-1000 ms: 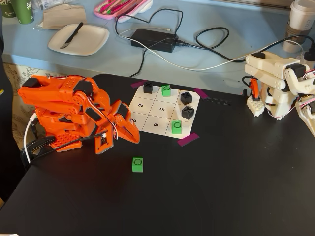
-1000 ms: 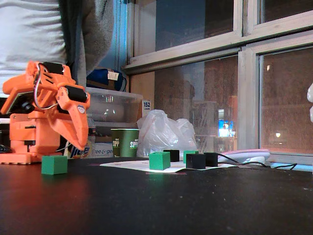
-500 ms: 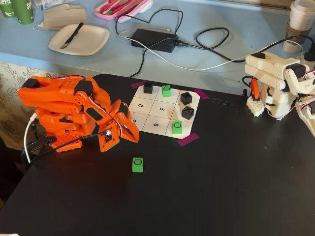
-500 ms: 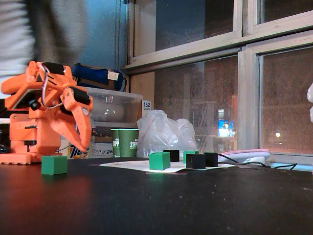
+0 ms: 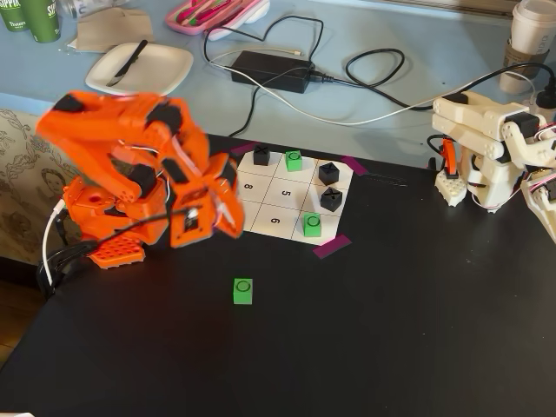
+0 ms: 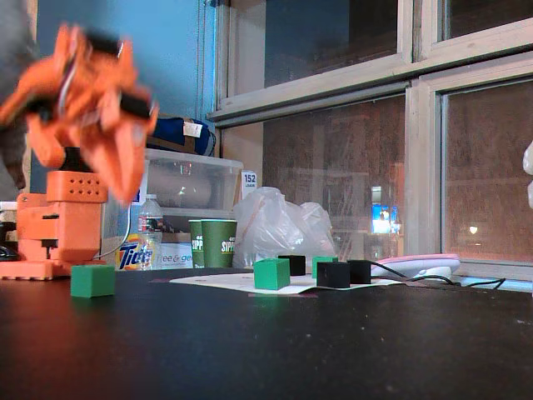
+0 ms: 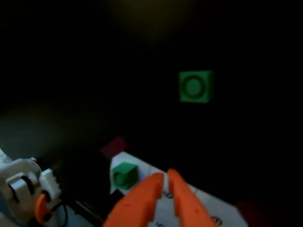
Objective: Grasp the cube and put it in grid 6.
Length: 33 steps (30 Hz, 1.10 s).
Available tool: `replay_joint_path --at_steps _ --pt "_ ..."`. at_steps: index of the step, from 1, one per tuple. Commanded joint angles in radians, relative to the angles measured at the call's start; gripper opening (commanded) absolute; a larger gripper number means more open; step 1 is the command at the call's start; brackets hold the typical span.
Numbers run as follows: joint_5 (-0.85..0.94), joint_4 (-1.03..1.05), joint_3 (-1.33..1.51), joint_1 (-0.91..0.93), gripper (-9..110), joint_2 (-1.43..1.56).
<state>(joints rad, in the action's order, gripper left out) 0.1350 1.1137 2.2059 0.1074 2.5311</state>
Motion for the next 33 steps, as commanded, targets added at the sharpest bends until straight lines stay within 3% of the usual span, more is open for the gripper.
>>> replay_joint_path --at_steps 1,8,20,27,33 --pt "0.031 0.095 -0.239 0.003 0 -0.153" --pt "0.110 0.204 -0.440 0.006 0 -0.371" --pt "0.233 0.316 -0.558 0.084 0 -0.502" --pt "0.272 0.476 -0.767 0.121 0 -0.597" --pt "0.336 0.408 -0.723 0.213 0 -0.634"
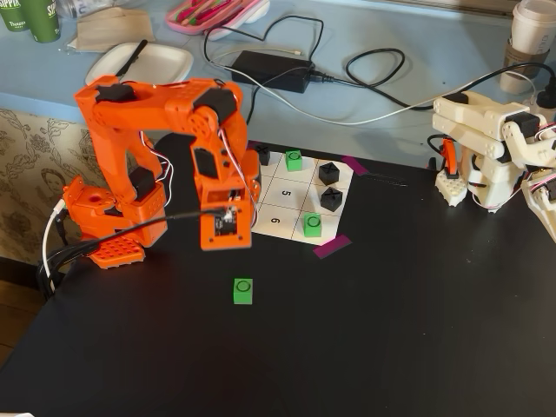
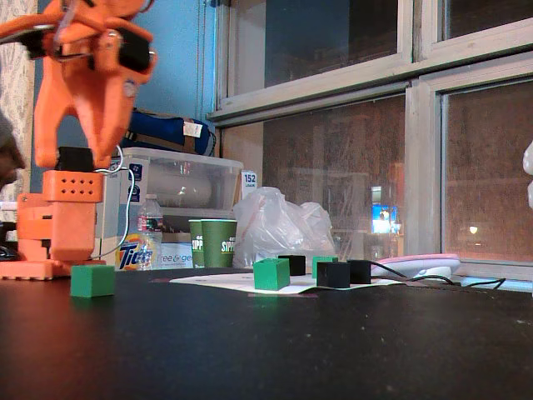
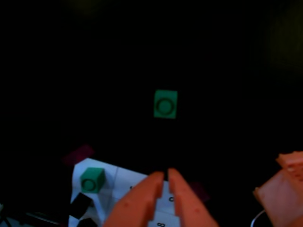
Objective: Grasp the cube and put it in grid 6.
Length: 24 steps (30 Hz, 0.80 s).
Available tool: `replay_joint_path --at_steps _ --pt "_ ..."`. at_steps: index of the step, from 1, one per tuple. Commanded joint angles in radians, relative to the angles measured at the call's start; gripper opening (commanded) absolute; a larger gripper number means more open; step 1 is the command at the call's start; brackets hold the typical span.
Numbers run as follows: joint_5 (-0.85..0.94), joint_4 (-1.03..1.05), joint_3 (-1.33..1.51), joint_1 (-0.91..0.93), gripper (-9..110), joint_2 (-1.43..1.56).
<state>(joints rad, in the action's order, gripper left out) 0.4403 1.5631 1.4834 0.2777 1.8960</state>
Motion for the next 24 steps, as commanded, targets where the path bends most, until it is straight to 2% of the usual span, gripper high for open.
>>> replay_joint_path --at_steps 1,5,18,24 --pt "0.040 -0.057 0.017 0.055 0 0.002" --pt "0.067 -0.092 0.063 0.092 2 -0.021" --pt "0.114 -0.179 0.189 0.153 26 -0.044" --pt "0.132 -0.213 0.250 0.141 29 -0.048"
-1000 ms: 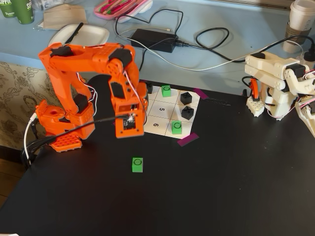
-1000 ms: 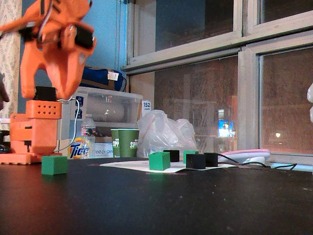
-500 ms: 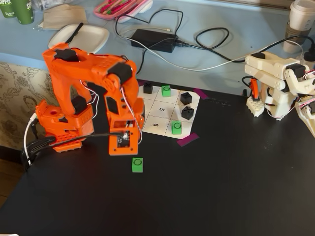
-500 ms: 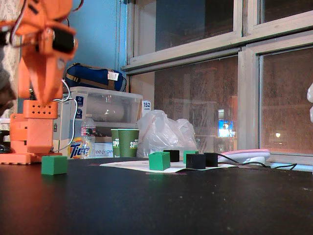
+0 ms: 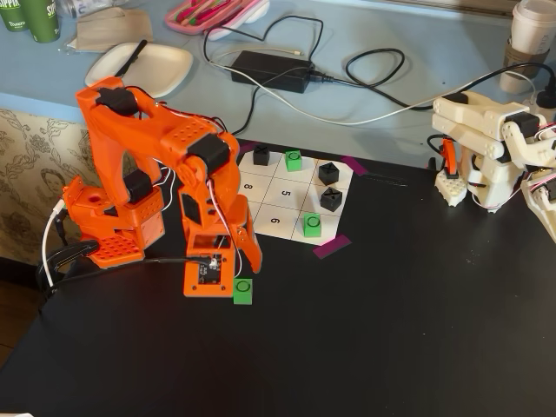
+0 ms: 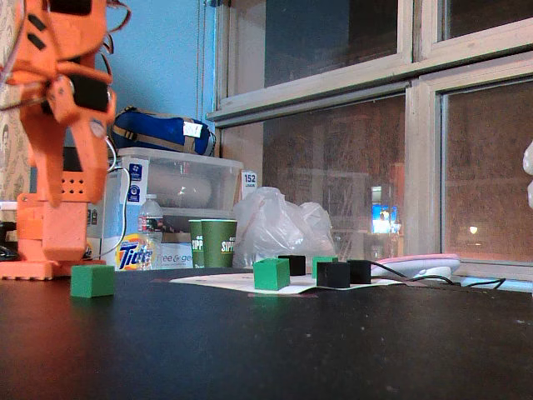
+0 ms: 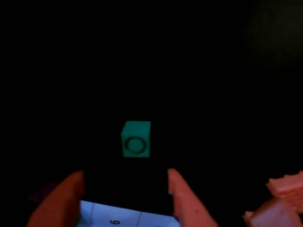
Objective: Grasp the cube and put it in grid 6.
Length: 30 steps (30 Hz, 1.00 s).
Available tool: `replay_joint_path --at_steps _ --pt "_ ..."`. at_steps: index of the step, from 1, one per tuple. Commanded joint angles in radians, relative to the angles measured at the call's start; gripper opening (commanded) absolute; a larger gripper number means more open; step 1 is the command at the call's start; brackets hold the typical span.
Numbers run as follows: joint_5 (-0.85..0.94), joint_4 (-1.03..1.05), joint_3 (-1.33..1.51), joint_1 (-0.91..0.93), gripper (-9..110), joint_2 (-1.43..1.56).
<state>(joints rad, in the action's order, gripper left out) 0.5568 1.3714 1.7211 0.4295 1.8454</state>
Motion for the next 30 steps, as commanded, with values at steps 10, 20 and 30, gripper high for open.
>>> replay_joint_path --at_steps 10,20,30 --pt "0.008 -0.129 0.121 -0.031 29 -0.040" --pt "0.020 -0.186 0.232 -0.060 30 0.034" --pt "0.014 -0.272 0.324 -0.060 30 0.089"
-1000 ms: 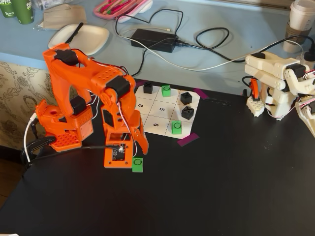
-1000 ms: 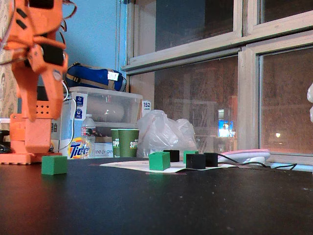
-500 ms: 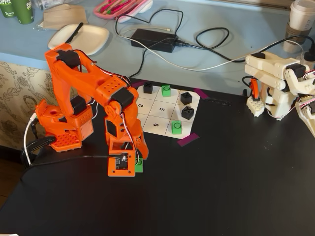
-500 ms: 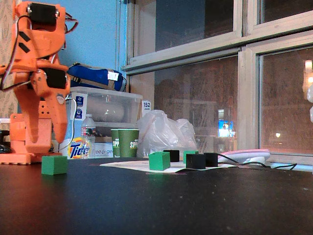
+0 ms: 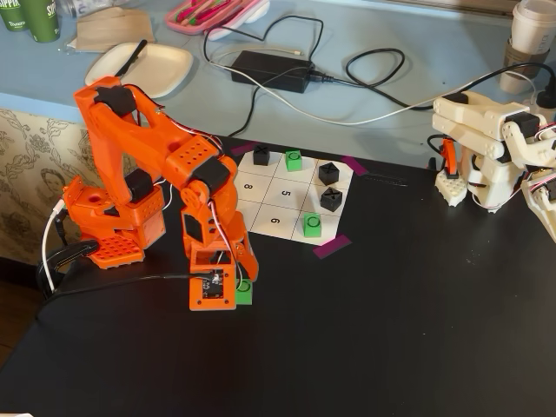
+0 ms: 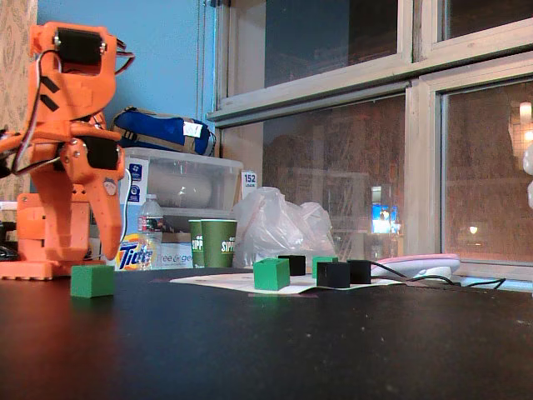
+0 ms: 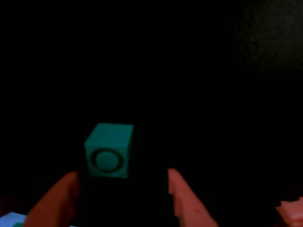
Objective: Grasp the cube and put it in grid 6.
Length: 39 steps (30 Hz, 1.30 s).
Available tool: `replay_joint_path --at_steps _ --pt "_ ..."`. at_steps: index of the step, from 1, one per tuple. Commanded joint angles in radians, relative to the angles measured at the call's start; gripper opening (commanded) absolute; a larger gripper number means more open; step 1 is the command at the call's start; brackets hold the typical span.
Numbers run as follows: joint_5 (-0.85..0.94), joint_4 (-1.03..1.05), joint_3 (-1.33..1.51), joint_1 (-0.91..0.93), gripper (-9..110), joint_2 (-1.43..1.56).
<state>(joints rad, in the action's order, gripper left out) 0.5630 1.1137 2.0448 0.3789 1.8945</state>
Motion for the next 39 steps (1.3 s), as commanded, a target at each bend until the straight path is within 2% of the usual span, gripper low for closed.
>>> replay_joint_path --at_steps 1,21,24,26,33,39 --pt "0.009 -0.015 0.000 -0.008 30 0.041" --pt "-0.046 -0.126 0.000 0.037 31 -0.057" --pt "-0.040 -0.140 0.017 0.040 22 -0.054" --pt "-0.044 -0.155 0.035 0.051 0 -0.049" --pt "-0.023 -0.215 0.107 0.077 0 0.005" --pt "-0.098 -0.066 -0.063 -0.028 0 0.014"
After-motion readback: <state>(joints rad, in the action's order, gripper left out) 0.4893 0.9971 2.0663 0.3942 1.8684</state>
